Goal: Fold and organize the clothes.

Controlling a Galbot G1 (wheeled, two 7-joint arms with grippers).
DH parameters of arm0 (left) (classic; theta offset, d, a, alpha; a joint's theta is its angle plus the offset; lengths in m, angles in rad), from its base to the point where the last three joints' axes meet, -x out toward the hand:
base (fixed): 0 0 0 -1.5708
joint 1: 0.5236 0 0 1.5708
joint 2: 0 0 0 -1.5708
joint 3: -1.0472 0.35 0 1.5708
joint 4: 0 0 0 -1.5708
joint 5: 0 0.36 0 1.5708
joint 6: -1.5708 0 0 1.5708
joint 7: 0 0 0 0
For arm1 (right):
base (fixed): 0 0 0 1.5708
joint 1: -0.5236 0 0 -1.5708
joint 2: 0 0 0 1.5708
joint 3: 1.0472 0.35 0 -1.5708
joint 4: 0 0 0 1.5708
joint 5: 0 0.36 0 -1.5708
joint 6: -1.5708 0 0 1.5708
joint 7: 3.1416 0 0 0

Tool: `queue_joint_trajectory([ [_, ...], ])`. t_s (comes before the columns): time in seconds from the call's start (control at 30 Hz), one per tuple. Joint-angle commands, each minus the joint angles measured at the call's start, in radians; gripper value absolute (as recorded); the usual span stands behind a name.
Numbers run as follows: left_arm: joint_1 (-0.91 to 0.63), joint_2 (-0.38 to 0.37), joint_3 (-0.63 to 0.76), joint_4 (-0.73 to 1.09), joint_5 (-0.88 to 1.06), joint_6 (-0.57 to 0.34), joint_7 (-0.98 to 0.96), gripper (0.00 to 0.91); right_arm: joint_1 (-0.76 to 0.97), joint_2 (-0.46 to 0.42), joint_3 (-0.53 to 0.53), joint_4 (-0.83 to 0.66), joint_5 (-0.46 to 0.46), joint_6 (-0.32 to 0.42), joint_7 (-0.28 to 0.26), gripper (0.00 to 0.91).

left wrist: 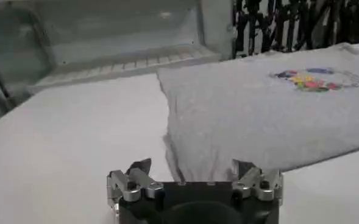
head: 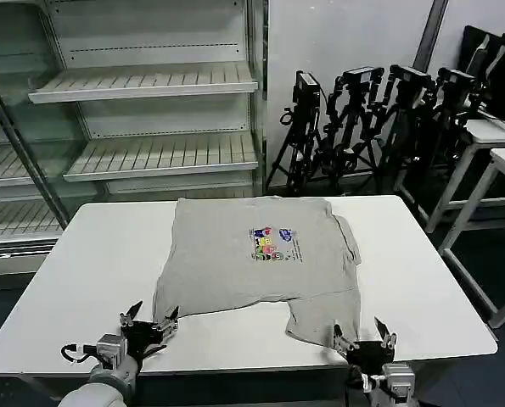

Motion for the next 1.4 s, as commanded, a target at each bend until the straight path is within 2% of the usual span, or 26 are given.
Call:
queue_joint_trajectory([
  [0.03,-0.023,0.011,0.001,0.047,-0.03,0.012,0.0,0.02,-0.034,-0.002,-0.004,0.003,-0.016,0.008,-0.001,0.494],
  [0.07,-0.023,0.011,0.005,0.048,-0.03,0.012,0.001,0.02,-0.033,0.002,-0.007,-0.001,-0.016,0.007,0.003,0.262],
  [0.1,-0.025,0.011,0.008,0.05,-0.031,0.012,0.0,0.02,-0.03,0.006,-0.01,-0.009,-0.015,0.005,0.006,0.101],
  [0.13,-0.027,0.011,0.01,0.051,-0.032,0.012,0.0,0.02,-0.028,0.007,-0.012,-0.012,-0.013,0.005,0.009,0.0],
  [0.3,-0.037,0.006,0.019,0.06,-0.032,0.012,-0.001,0.02,-0.009,0.014,-0.019,-0.034,0.044,0.002,0.022,0.0],
  [0.67,-0.024,-0.005,0.023,0.037,-0.063,0.011,0.015,0.02,-0.016,0.012,-0.028,-0.025,0.071,0.01,0.01,0.0],
  [0.8,-0.012,-0.007,0.018,-0.002,-0.073,0.01,0.016,0.02,-0.021,0.012,-0.028,-0.012,0.086,0.055,0.013,0.0],
  [0.87,0.002,-0.008,0.012,-0.028,-0.073,0.01,0.016,0.02,-0.027,0.015,-0.025,-0.001,0.1,0.117,0.026,0.0],
  [0.93,0.036,-0.009,0.001,-0.083,-0.071,0.01,0.015,0.02,-0.046,0.014,-0.019,0.036,0.101,0.171,0.024,0.0],
  [1.03,0.077,-0.011,-0.015,-0.148,-0.068,0.01,0.015,0.02,-0.084,0.006,-0.009,0.107,0.1,0.202,0.021,0.0],
  [1.27,0.182,-0.042,-0.055,-0.292,-0.043,0.01,0.009,0.01,-0.2,-0.027,0.013,0.253,0.105,0.196,0.028,0.0],
  [1.4,0.269,-0.048,-0.077,-0.366,-0.03,0.01,0.006,0.02,-0.291,-0.04,0.019,0.329,0.068,0.198,0.021,0.0],
])
